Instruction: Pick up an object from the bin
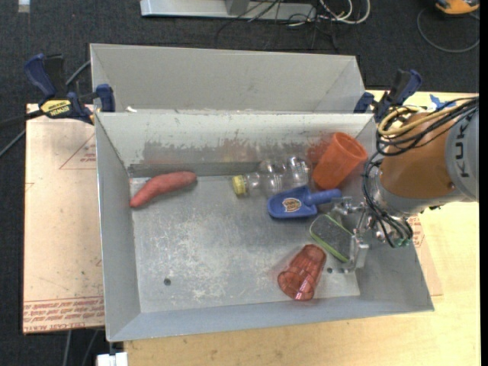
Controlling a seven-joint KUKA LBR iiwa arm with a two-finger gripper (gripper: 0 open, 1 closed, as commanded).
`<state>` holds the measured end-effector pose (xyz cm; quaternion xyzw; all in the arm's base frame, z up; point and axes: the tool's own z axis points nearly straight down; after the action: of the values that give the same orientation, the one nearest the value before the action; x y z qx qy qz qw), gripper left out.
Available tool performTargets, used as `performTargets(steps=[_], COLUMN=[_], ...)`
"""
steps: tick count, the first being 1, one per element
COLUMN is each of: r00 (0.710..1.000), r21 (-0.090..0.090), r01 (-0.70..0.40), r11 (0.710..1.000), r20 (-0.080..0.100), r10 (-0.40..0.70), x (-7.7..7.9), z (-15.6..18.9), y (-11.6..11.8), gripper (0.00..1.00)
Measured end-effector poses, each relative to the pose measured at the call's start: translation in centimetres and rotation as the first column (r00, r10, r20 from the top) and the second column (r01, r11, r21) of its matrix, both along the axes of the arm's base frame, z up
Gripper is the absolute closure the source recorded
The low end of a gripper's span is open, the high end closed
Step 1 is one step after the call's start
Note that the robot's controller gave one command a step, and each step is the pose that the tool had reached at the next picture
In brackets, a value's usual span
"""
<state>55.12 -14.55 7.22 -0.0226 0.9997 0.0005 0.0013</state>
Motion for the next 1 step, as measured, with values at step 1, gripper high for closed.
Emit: performTargets(steps=[1], r00=[0.933], r21=[0.000], r01=[0.359], r11=[0.933], r20=[-0.012], r10=[-0.359], x=[-2.70], z=[-0.23], y=[1.77], gripper=[0.00])
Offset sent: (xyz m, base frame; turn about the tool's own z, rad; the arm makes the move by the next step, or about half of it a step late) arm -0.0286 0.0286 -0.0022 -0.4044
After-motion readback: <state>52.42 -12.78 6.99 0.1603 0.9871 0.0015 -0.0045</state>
